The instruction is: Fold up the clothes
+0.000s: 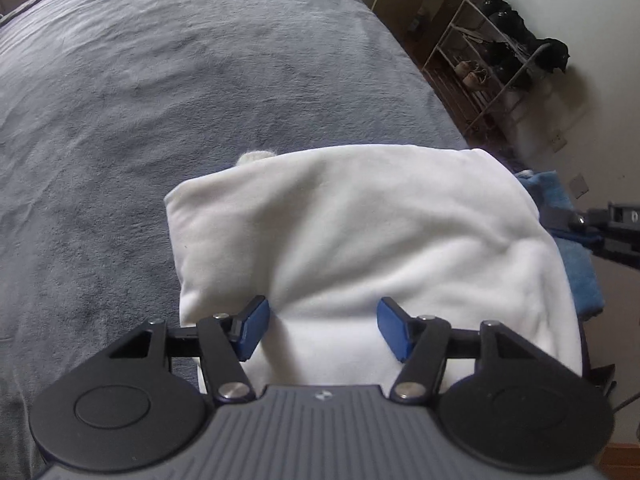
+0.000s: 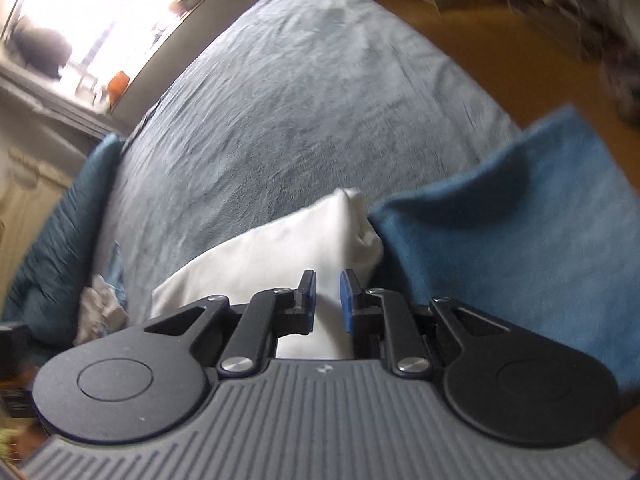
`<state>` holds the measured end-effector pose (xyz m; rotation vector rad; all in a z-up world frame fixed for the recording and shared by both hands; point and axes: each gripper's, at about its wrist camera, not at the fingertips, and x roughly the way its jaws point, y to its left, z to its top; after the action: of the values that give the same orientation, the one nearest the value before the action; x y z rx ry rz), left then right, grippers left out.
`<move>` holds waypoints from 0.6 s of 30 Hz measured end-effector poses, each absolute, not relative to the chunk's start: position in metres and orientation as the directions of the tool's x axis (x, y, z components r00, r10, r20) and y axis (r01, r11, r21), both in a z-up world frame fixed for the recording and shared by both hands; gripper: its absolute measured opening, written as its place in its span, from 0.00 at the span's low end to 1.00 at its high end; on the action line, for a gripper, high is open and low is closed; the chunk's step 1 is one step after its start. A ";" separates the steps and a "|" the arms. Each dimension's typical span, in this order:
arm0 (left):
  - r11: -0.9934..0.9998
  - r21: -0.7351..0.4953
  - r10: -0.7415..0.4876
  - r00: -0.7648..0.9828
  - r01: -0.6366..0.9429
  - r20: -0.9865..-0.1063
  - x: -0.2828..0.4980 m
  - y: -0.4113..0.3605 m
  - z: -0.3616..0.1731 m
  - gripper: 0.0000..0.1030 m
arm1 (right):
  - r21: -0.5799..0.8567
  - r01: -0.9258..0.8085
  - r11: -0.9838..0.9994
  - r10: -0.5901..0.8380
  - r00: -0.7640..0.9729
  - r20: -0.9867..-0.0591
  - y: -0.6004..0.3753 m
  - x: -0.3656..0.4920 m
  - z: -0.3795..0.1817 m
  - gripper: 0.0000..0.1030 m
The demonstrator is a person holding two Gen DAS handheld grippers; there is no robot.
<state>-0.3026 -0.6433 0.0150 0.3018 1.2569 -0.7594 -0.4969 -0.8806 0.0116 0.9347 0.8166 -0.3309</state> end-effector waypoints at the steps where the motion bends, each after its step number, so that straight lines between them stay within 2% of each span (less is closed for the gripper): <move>1: 0.724 -0.197 -0.357 0.113 0.661 -0.927 -0.302 -0.643 0.023 0.60 | 0.592 0.581 0.558 0.088 0.668 -0.739 -0.881 -0.501 0.011 0.14; 6: 0.663 -0.323 -0.486 0.061 0.675 -0.872 -0.304 -0.672 0.055 0.61 | 0.666 0.529 0.525 0.140 0.719 -0.681 -0.882 -0.507 0.003 0.19; 11: 0.533 -0.426 -0.556 -0.076 0.731 -0.827 -0.304 -0.746 0.051 0.59 | 0.671 0.435 0.601 0.156 0.759 -0.632 -0.867 -0.506 0.007 0.19; 14: 0.454 -0.408 -0.512 -0.143 0.792 -0.847 -0.306 -0.791 0.039 0.59 | 0.649 0.393 0.652 0.147 0.774 -0.616 -0.862 -0.509 0.010 0.19; 18: 0.364 -0.247 -0.377 -0.101 0.898 -0.921 -0.321 -0.832 0.018 0.48 | 0.580 0.338 0.741 0.121 0.783 -0.610 -0.853 -0.511 0.015 0.19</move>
<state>-0.3211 -0.8321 0.0175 0.5546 1.2368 -1.1691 -0.5107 -0.8532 0.0149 0.7395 0.6757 -0.1295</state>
